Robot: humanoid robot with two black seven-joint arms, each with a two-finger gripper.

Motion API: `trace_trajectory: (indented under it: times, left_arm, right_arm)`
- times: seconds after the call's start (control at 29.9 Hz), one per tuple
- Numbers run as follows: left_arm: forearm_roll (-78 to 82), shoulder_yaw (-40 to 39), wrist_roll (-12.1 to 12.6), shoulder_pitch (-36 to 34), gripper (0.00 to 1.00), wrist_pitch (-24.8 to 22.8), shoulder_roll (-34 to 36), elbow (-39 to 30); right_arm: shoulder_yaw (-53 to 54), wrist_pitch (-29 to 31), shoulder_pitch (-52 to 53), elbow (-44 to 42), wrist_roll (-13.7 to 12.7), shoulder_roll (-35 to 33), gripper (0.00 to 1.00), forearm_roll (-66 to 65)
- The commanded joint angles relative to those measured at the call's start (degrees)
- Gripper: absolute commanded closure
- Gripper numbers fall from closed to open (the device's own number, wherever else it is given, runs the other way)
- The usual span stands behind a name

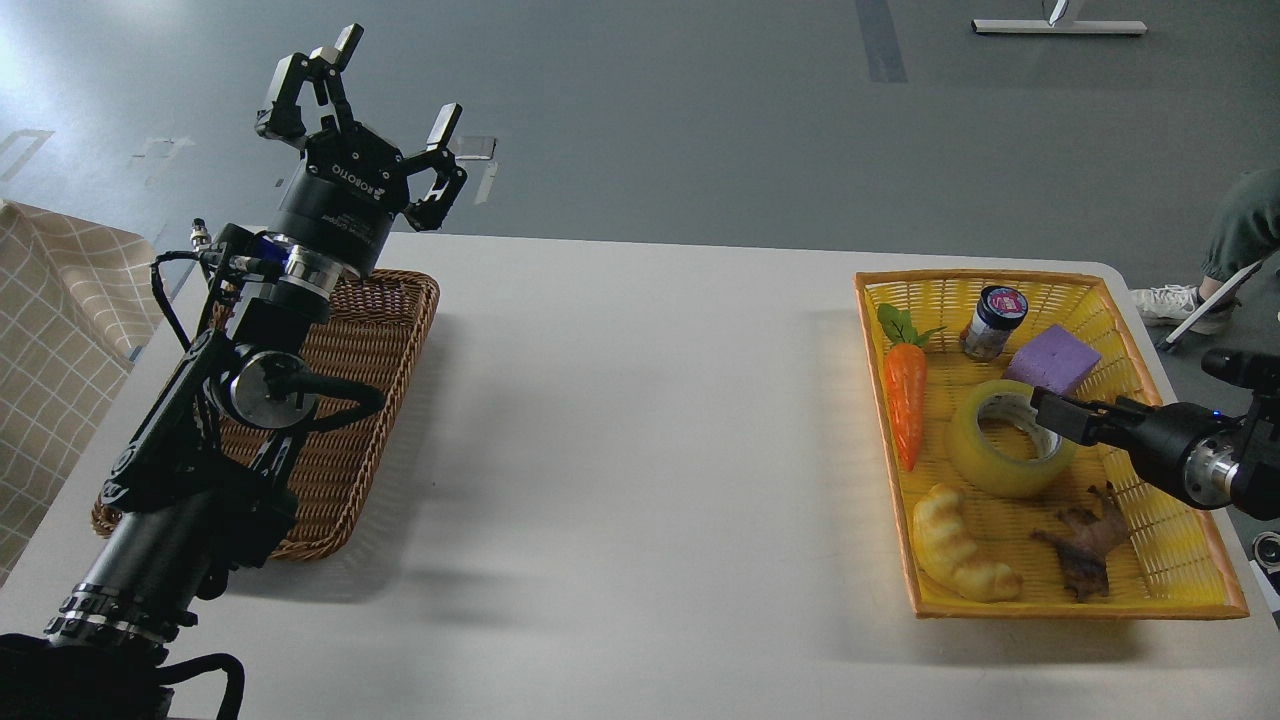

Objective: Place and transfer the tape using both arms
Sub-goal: 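Grasp the yellow tape roll with the right gripper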

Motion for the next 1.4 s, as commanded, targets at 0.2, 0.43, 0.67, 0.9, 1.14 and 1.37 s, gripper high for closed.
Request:
trace_trajectory:
  times: [0.2,0.43,0.67,0.9,1.14,1.37]
  left_arm:
    - [0.0,-0.1,0.0,-0.5,0.02,-0.2,0.1,1.3]
    - [-0.1,-0.1,0.0,-0.4,0.02,-0.5,0.3,1.4]
    - [-0.2,-0.1,0.1,-0.4,0.02,-0.4,0.2,1.4]
    - [-0.2,-0.1,0.1,-0.4,0.02,-0.3,0.2,1.4]
    - [-0.2,-0.1,0.1,-0.1,0.02,-0.4,0.2,1.4]
    - [-0.2,-0.1,0.0,0.1,0.02,-0.5,0.3,1.4]
  right_arm:
    - [-1.8,0.0,-0.2,-0.9,0.0,3.1,0.02,-2.4]
    - [-2.0,0.1,0.0,-0.9,0.1,3.2,0.02,-2.4]
    - [-2.0,0.1,-0.2,-1.4,0.0,3.2,0.03,-2.4]
    - [-2.1,0.1,-0.6,-1.7,0.0,3.2,0.05,-2.4]
    - [-2.1,0.1,-0.7,-1.4,0.0,3.3,0.21,-2.4]
    - [-2.1,0.7,-0.4,-1.4,-0.1,3.2,0.41,-2.4]
